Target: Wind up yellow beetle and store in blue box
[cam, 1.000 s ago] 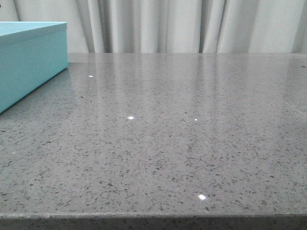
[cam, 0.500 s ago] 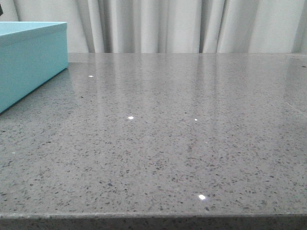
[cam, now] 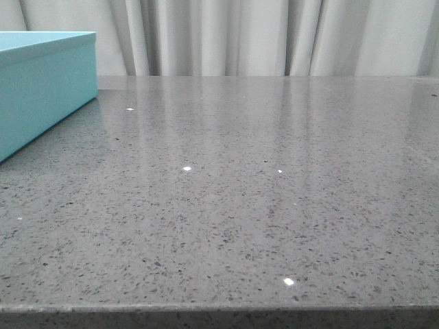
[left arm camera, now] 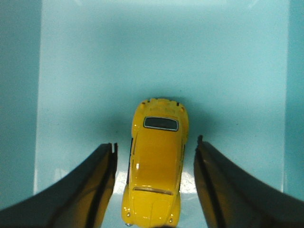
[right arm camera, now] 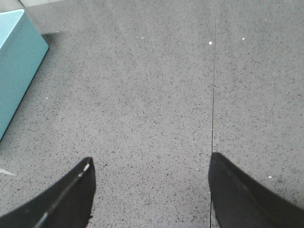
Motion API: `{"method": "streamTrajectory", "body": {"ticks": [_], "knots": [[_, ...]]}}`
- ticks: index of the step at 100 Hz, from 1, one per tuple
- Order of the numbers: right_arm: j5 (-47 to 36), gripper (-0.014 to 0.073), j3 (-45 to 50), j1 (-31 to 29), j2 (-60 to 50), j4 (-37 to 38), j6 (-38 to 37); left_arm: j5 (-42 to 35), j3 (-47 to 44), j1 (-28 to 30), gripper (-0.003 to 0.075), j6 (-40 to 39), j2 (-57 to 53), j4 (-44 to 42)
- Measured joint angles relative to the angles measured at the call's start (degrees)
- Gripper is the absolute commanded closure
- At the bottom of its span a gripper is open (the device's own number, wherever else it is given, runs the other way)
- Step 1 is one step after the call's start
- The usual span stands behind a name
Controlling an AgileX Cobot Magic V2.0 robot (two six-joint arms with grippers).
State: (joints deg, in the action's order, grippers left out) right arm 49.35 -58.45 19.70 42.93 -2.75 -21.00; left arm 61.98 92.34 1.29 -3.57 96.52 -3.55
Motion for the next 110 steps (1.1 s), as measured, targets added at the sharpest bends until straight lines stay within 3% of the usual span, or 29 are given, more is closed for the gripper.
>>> {"method": "streamTrajectory", "body": {"ticks": [20, 47, 67, 81, 87, 110], "knots": [[0.0, 0.0125, 0.0, 0.0, -2.3, 2.7, 0.1, -2.8, 0.0, 0.0, 0.0377, 0.1, -8.5, 0.7], [0.0, 0.0330, 0.0, 0.0, -6.4, 8.2, 0.1, -6.9, -2.6, 0.0, 0.0503, 1.9, -21.0, 3.5], [0.0, 0.0472, 0.0, 0.0, -8.8, 10.6, 0.1, -12.6, -12.5, 0.0, 0.0605, 2.7, -31.0, 6.6], [0.0, 0.0611, 1.2, 0.0, -10.3, 11.7, 0.1, -15.0, -19.7, 0.0, 0.0742, 3.0, -38.4, 7.3], [-0.9, 0.0666, 2.7, 0.0, -11.3, 11.8, 0.1, -16.1, -22.9, 0.0, 0.0741, 3.6, -41.8, 7.5], [-6.2, 0.0661, 10.4, 0.0, -17.7, 12.0, 0.1, -19.6, -33.2, 0.0, 0.0741, 4.4, -54.4, 7.6]]}}
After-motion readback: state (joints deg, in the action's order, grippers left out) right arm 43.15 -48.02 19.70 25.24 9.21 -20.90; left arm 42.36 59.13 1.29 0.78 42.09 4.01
